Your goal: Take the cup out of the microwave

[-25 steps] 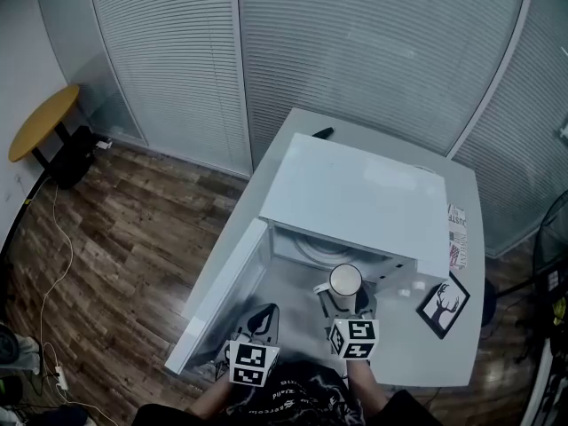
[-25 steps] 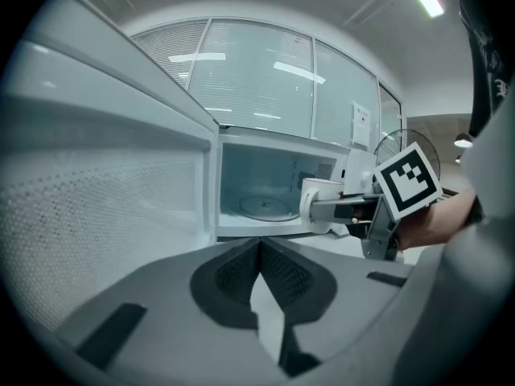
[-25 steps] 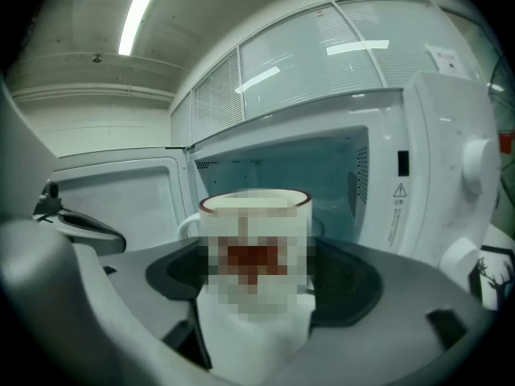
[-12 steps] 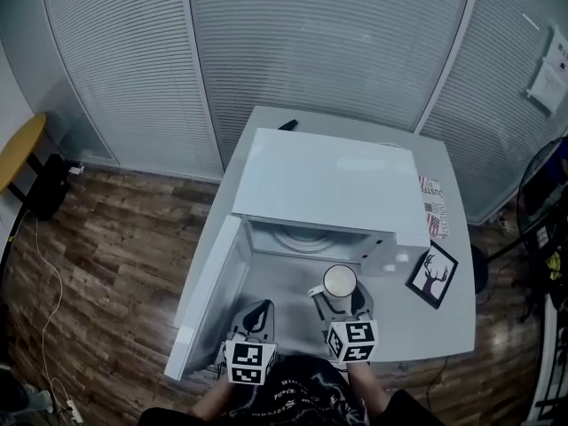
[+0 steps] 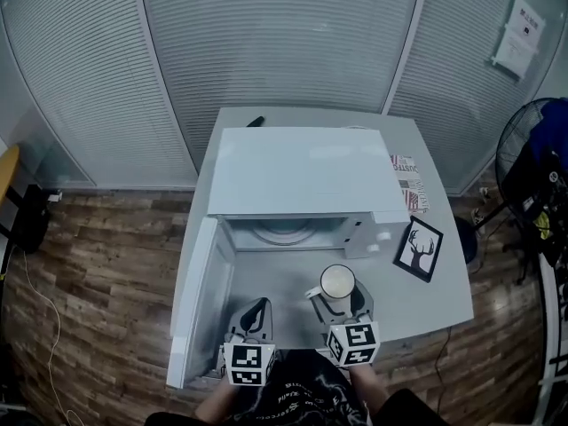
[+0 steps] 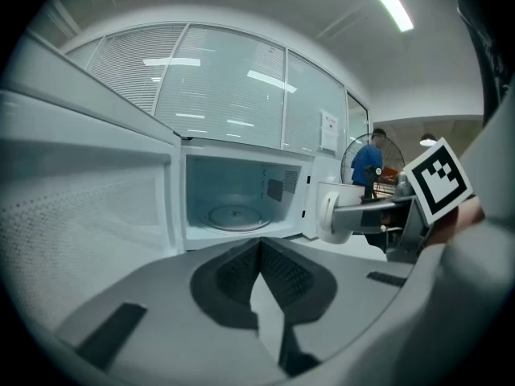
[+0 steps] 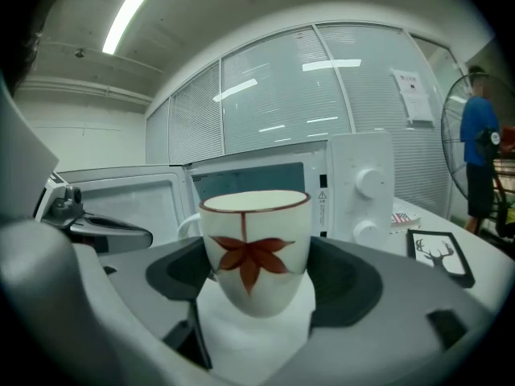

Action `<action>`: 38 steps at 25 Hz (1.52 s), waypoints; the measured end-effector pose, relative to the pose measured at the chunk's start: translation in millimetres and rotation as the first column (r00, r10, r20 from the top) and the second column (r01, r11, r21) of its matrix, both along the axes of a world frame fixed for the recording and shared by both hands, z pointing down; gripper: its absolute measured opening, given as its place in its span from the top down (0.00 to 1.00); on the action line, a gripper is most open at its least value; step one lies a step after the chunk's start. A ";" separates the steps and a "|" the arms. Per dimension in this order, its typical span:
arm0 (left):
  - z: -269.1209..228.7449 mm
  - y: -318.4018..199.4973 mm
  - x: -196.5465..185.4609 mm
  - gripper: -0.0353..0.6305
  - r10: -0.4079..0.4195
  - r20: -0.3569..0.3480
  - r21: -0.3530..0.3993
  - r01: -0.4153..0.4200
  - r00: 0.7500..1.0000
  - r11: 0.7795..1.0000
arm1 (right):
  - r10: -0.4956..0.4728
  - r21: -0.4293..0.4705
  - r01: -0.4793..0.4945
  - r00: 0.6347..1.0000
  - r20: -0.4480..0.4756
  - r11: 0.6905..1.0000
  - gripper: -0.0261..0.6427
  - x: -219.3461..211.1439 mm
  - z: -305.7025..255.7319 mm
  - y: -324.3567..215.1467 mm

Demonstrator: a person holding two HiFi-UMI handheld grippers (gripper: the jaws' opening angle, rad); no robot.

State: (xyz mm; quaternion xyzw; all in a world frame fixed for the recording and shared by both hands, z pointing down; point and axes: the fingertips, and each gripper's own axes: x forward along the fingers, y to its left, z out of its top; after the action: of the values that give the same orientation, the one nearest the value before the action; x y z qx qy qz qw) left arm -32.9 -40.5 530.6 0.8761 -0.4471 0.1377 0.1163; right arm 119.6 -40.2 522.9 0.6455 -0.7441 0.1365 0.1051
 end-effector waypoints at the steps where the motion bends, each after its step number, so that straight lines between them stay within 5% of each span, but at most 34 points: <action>1: -1.0 -0.3 0.1 0.94 -0.001 -0.009 -0.001 0.001 1.000 1.000 | 0.008 0.001 -0.008 1.000 0.001 1.000 0.41 1.3 -0.8 2.4; 38: -27.1 7.3 20.6 0.94 0.098 -0.048 0.089 -0.094 0.994 0.992 | 0.218 0.101 -0.216 0.976 -0.018 0.971 0.41 40.0 -38.1 81.3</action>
State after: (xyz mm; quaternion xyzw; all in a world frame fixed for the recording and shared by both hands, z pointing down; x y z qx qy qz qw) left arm -12.2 -33.2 503.5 0.9042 -0.4067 0.1006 0.0829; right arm 159.6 41.1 484.9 0.7293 -0.6733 0.1008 0.0681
